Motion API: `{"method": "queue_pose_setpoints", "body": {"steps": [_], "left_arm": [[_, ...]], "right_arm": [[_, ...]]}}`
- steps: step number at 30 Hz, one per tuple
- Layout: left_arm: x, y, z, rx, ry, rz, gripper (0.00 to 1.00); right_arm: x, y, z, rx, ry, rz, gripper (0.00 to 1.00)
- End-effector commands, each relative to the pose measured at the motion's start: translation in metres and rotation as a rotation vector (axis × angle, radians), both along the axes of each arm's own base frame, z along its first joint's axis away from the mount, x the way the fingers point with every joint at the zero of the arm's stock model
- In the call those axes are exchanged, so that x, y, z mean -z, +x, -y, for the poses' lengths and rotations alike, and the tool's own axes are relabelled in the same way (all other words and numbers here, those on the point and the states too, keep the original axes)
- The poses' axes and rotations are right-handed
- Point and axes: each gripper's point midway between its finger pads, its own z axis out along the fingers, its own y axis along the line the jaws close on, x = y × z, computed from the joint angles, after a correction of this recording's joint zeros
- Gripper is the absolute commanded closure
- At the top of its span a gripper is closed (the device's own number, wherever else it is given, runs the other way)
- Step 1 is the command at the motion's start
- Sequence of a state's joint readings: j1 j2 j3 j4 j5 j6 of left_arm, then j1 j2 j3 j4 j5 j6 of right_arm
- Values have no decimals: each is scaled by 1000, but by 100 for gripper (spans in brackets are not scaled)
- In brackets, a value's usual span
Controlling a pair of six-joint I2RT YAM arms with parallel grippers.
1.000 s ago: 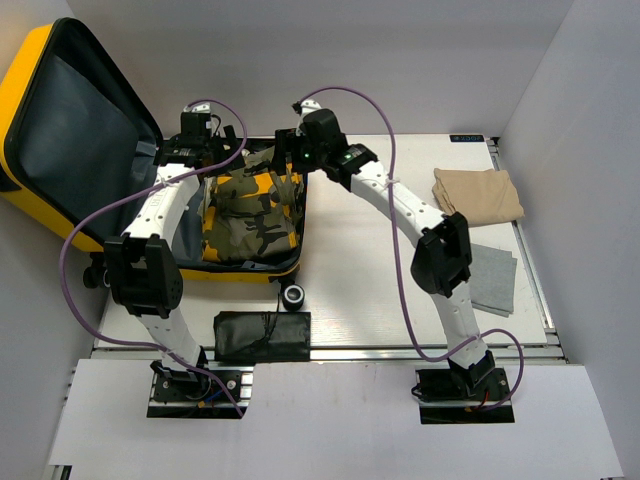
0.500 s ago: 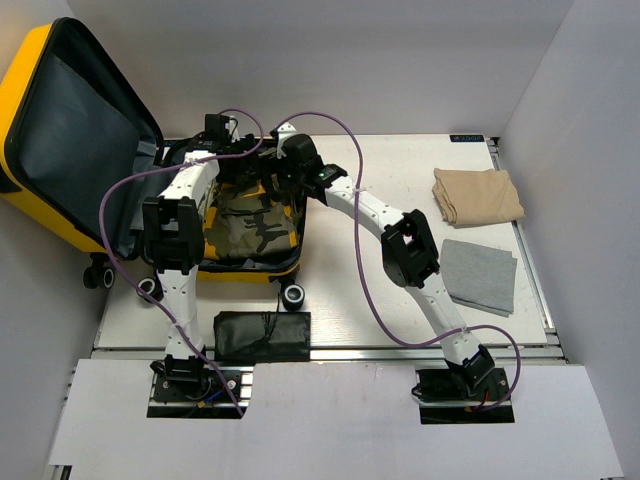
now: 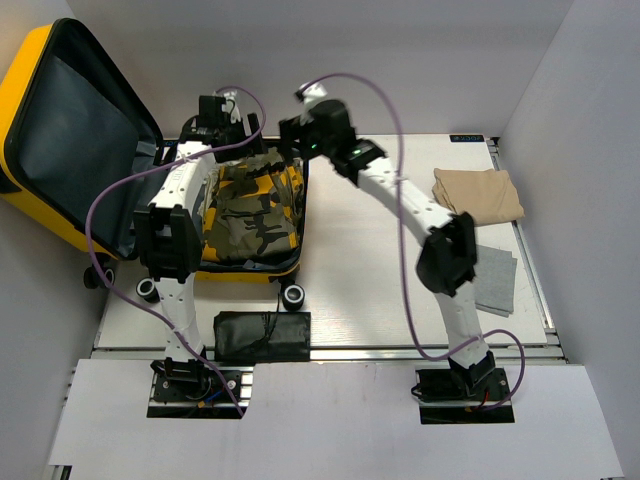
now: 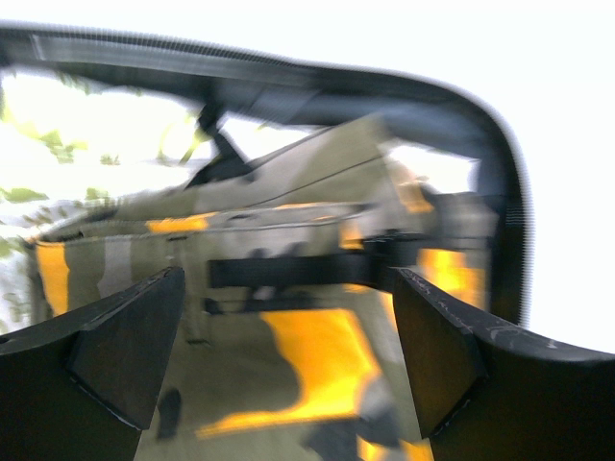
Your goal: Pack the luggage
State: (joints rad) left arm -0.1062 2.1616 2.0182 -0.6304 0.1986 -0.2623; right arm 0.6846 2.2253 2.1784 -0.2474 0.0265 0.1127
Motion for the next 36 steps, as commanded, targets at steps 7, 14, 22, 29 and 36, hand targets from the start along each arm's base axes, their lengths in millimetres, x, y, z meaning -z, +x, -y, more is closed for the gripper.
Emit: {"method": "queue_pose_setpoints", "body": {"steps": [7, 14, 22, 29, 36], "left_arm": [[-179, -65, 12, 70, -67, 283, 2], [-114, -134, 19, 71, -97, 146, 2], [-128, -151, 27, 123, -89, 201, 2], [-125, -145, 31, 145, -93, 181, 2], [-123, -142, 54, 207, -171, 177, 2]], "right_arm": [[-26, 14, 207, 394, -4, -89, 11], [93, -8, 383, 707, -164, -399, 11], [171, 31, 487, 922, -259, -501, 11], [230, 20, 431, 735, -204, -645, 11], [244, -72, 338, 607, -241, -733, 11]]}}
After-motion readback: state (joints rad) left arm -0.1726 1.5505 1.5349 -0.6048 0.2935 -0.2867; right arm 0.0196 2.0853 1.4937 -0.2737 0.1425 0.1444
